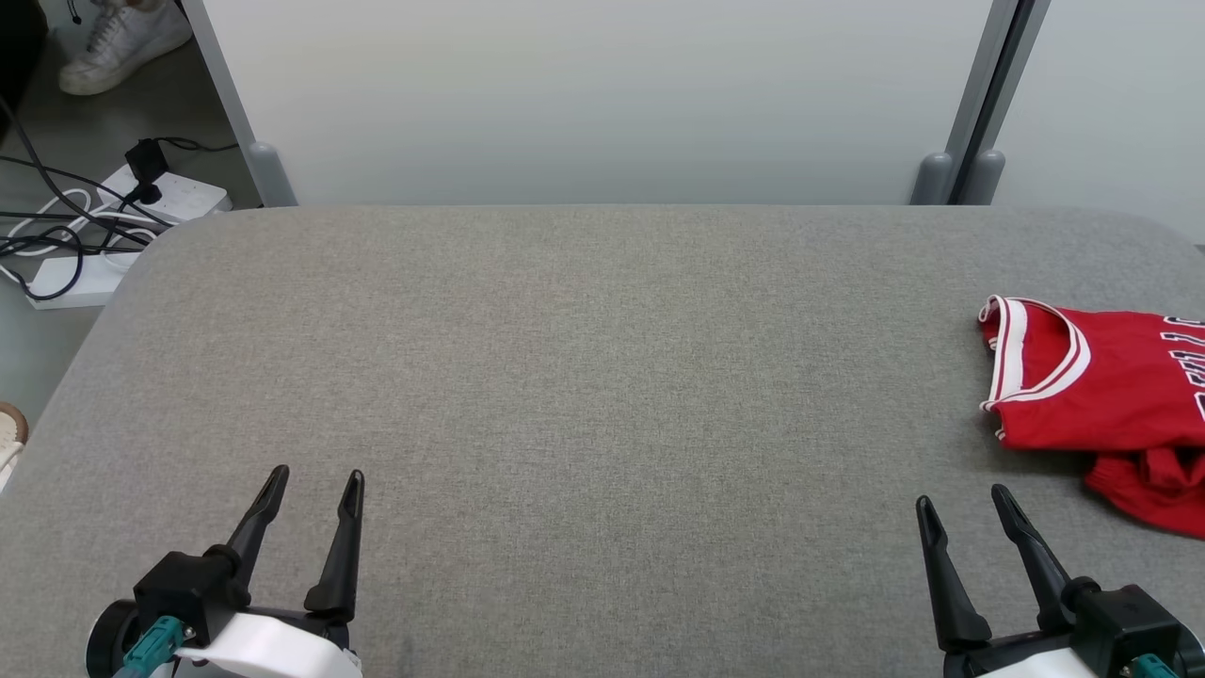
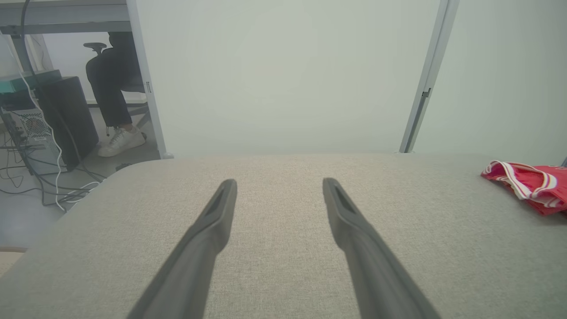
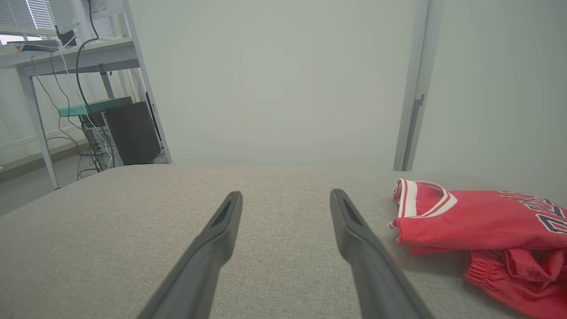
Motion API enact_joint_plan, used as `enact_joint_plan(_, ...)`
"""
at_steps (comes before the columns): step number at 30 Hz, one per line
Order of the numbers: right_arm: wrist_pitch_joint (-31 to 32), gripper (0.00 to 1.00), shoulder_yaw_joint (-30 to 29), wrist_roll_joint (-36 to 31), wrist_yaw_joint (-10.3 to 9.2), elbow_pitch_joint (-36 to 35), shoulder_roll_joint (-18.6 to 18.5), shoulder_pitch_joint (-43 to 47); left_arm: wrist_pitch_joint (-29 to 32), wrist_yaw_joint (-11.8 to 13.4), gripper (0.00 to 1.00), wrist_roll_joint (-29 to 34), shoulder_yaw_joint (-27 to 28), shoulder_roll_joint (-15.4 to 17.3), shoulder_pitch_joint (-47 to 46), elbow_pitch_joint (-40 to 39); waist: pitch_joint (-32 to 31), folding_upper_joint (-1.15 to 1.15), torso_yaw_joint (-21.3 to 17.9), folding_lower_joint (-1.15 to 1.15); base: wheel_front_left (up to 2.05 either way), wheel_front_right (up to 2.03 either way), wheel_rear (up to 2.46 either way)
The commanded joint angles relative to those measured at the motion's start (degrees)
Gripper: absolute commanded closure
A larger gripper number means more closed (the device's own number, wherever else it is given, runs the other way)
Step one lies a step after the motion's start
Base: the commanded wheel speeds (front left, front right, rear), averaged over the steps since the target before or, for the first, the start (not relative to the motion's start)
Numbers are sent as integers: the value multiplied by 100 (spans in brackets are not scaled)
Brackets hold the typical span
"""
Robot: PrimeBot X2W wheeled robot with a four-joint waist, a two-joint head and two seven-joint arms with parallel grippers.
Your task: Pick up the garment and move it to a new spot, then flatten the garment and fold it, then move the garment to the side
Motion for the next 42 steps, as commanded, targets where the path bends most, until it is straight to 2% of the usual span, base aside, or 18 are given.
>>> enact_joint_plan(1,19,0,126,-64,0,-172,-12,-139,-3,62,0,-17,208,167,-237,-107,8,0,7,0,0,0,0)
enact_joint_plan(18,13,0,115,-89,0,-211,25,-164,46,144,0,-37,164,188,-220,-156,54,0,1,0,0,0,0)
enact_joint_plan(19,0,100,-5,-17,0,-26,79,0,58,97,100,-2,-57,13,0,-23,55,0,1,0,0,0,0)
enact_joint_plan(25,22,100,10,193,0,172,107,54,97,58,100,-139,-80,-182,80,162,61,0,-8,1,0,0,0)
enact_joint_plan(29,74,100,-6,489,0,194,83,18,157,1,100,-339,10,-236,70,178,53,0,-20,13,0,0,0)
enact_joint_plan(33,124,100,-19,778,0,230,63,-27,216,-56,100,-536,98,-291,50,207,66,0,-32,1,0,0,0)
enact_joint_plan(42,238,100,-53,1417,0,295,26,-124,350,-191,100,-978,300,-415,-1,281,80,0,-60,0,0,0,0)
